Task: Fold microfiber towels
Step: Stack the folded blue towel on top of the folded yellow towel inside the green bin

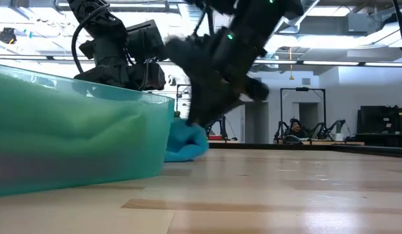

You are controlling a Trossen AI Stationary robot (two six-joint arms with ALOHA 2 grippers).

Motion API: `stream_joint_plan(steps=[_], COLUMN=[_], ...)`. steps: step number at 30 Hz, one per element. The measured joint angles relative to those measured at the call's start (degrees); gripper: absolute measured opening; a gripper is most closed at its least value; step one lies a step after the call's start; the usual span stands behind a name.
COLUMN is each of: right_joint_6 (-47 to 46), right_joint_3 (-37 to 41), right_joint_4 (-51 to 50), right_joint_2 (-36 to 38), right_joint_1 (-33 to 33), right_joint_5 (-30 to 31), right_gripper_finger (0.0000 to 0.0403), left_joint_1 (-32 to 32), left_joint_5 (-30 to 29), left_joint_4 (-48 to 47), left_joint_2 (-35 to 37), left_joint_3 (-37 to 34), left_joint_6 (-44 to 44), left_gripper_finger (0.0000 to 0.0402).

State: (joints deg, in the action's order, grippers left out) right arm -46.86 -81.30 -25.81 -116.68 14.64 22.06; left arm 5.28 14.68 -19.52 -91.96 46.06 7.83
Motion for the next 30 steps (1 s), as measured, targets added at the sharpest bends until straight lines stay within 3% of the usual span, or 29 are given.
stream_joint_plan(steps=[3, 10, 16, 21, 26, 30], right_joint_6=[-1.99, 3.47, 5.66, 12.86, 13.15, 11.71], right_joint_3=[0.05, -0.08, -0.05, -0.19, 0.28, -0.1], right_joint_4=[-6.11, -3.6, -5.06, 9.49, 11.66, 16.39], right_joint_2=[0.61, 1.76, 3.24, 3.21, -0.57, -4.82], right_joint_1=[-0.1, 0.84, 3.26, 4.1, 3.08, 3.23], right_joint_5=[3.07, 1.2, 3.51, 4.24, 6.09, 2.14], right_gripper_finger=[0.0132, 0.0121, 0.012, 0.0119, 0.0107, 0.0097], left_joint_1=[0.0, 0.0, 0.0, 0.0, 0.0, 0.0], left_joint_5=[0.0, 0.0, -0.01, 0.0, -0.01, -0.02], left_joint_4=[-0.05, 0.0, 1.36, 1.54, 1.26, 1.32], left_joint_2=[0.0, 0.02, 0.02, 0.02, 0.04, 0.04], left_joint_3=[0.0, 0.0, 0.0, 0.0, 0.0, -0.13], left_joint_6=[1.05, 1.47, 1.49, 1.49, 1.47, 1.47], left_gripper_finger=[0.0, 0.0, 0.0, 0.0, 0.0, 0.0])
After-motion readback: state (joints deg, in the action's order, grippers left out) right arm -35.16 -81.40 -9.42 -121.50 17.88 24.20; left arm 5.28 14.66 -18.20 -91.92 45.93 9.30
